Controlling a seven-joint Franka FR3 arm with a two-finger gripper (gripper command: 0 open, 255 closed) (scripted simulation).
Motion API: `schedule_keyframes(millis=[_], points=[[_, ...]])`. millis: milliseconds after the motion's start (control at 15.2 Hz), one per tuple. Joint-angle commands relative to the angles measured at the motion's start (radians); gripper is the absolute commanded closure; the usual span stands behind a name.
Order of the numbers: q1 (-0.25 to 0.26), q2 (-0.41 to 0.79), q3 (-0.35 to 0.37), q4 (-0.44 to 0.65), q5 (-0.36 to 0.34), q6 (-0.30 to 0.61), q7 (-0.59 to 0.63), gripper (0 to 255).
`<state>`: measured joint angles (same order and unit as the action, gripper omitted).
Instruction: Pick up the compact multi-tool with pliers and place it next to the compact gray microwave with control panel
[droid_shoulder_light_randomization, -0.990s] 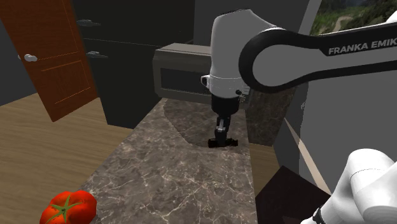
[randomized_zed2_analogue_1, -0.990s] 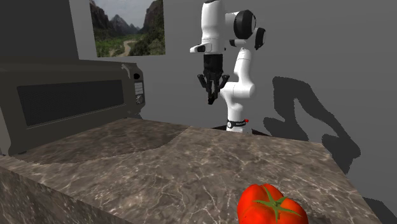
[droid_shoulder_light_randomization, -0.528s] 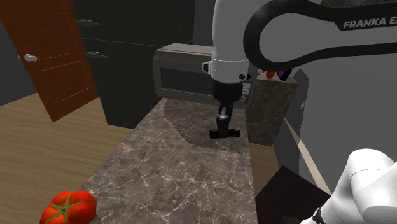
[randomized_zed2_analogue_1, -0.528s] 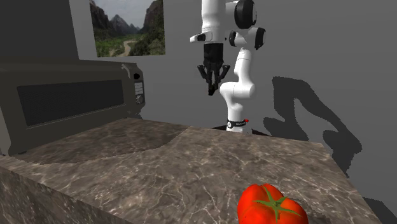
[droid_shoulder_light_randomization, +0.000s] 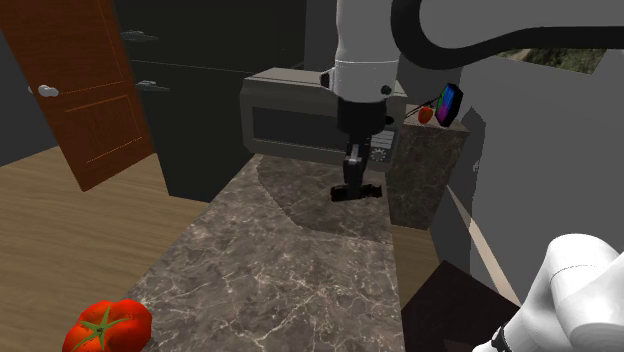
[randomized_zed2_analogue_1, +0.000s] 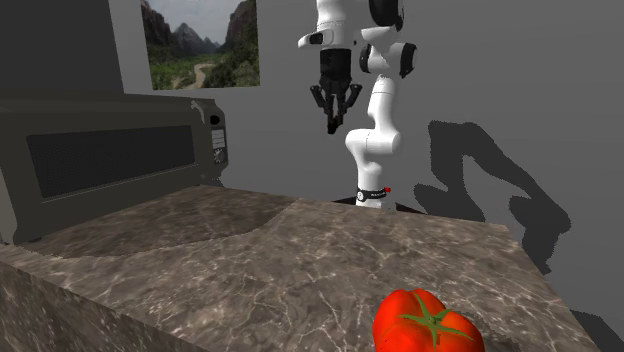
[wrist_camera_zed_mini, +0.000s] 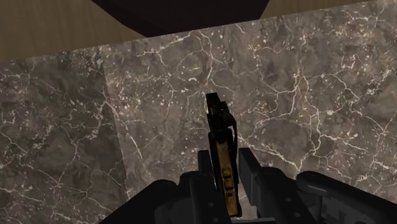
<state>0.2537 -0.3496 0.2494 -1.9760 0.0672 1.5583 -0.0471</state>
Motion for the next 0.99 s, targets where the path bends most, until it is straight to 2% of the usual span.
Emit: schedule_keyframes(millis=[0, 924], points=[[-0.001, 0.003, -0.001, 0.032, -0.001, -0.029, 0.001, 255], [-0.006, 0.067, 0.000, 0.286, -0.014, -0.221, 0.011, 255]])
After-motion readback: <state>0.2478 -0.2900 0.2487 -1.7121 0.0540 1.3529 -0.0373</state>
